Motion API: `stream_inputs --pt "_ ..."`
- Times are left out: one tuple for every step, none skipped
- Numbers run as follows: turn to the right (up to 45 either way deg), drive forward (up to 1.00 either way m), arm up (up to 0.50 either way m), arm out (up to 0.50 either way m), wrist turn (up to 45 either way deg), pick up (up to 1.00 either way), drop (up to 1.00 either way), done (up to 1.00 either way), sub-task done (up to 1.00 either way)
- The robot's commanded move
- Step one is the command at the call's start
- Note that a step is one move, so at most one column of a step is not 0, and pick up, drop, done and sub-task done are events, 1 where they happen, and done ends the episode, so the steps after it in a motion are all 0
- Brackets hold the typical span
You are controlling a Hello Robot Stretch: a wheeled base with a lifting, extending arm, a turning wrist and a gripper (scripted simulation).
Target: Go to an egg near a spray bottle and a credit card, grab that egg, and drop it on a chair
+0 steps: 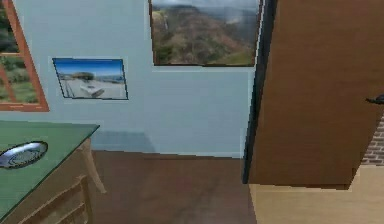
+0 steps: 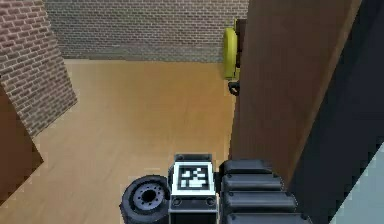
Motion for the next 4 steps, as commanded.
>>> stream_inputs --pt "0.0 0.75 0.0 0.0 0.0 0.0 0.0 0.0 0.0" --pt "-21.0 0.0 0.0 0.0 0.0 0.0 0.0 0.0 0.0" --pt "0.0 0.3 0.0 0.0 0.0 0.0 0.0 0.0 0.0" --pt "45.0 0.0 0.0 0.0 0.0 0.0 0.0 0.0 0.0"
